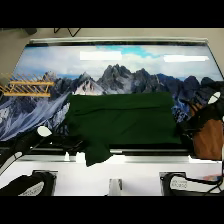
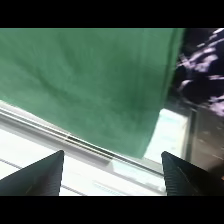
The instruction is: Fold the shirts.
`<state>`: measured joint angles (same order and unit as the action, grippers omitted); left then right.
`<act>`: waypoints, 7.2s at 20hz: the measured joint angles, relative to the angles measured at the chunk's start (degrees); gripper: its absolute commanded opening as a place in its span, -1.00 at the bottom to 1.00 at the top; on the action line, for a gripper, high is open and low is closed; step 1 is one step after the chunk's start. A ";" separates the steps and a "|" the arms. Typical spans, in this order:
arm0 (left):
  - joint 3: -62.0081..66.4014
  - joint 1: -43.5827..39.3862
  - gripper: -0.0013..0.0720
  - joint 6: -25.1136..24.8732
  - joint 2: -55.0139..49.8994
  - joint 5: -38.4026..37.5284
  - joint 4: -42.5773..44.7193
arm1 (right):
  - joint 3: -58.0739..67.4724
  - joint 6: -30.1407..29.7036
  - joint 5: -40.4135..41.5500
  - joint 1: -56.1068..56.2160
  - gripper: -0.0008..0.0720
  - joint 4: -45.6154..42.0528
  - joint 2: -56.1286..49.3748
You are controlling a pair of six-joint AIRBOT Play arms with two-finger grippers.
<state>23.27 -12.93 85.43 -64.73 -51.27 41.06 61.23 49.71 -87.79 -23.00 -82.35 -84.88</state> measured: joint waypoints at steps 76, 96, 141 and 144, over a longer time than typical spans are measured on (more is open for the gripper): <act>54.36 -27.10 -0.87 -0.66 -39.10 23.98 -27.76 | 32.61 10.58 -4.02 18.64 -0.90 31.56 10.82; 40.41 8.70 -0.88 -5.22 10.97 8.04 -3.41 | 32.52 19.34 18.43 47.54 0.22 24.94 -11.76; 39.36 16.44 -0.87 -3.21 23.32 0.48 -1.57 | 30.97 10.12 5.33 -21.77 -0.90 19.78 7.23; 39.36 16.39 -0.87 -3.26 23.32 -0.48 -1.57 | 31.52 12.04 8.33 -26.51 -0.90 22.12 8.46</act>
<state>62.63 3.46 82.17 -41.41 -51.75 39.48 92.75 61.76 -79.46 -49.52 -60.23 -76.42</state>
